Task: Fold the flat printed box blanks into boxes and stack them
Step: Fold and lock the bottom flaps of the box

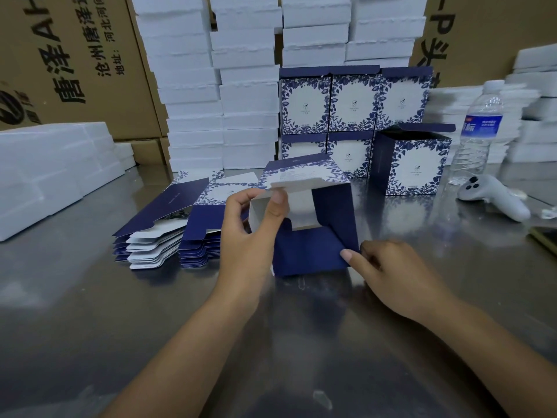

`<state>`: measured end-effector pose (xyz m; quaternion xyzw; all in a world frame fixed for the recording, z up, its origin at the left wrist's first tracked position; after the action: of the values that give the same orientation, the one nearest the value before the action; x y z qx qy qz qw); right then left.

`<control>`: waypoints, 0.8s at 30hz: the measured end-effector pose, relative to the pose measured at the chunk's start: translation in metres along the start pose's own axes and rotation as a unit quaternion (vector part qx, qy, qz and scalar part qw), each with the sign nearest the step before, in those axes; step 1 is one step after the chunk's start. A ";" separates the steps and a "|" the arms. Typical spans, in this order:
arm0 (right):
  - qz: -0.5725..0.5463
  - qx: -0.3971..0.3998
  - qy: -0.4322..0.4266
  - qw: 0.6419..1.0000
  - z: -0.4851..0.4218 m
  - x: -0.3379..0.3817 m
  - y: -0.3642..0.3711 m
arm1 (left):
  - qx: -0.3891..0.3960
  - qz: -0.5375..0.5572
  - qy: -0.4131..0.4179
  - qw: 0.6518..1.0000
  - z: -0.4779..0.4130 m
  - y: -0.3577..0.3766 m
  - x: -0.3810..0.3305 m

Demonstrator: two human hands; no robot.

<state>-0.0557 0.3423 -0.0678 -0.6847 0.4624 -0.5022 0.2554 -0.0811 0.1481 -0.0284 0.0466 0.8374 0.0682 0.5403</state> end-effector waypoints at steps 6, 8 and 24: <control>-0.013 -0.010 -0.019 1.000 -0.001 0.002 0.000 | -0.011 0.019 -0.012 1.000 -0.003 -0.001 0.000; -0.019 -0.011 -0.023 1.000 -0.001 0.001 -0.001 | -0.006 0.019 -0.012 1.000 -0.003 -0.001 0.000; -0.154 -0.233 -0.083 0.957 0.002 0.018 -0.010 | 0.094 -0.070 0.027 0.993 0.014 0.008 0.011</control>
<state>-0.0488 0.3310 -0.0523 -0.8273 0.4326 -0.3555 0.0461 -0.0728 0.1584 -0.0427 0.0366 0.8558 -0.0472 0.5138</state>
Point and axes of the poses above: each hand's wrist, its own z-axis away from the middle knuckle, its own y-axis out of the palm, x = y × z, the point moved 1 cm from there along -z, towards the middle knuckle, and after that the axes turned 3 degrees about y, right-handed, at the moved point
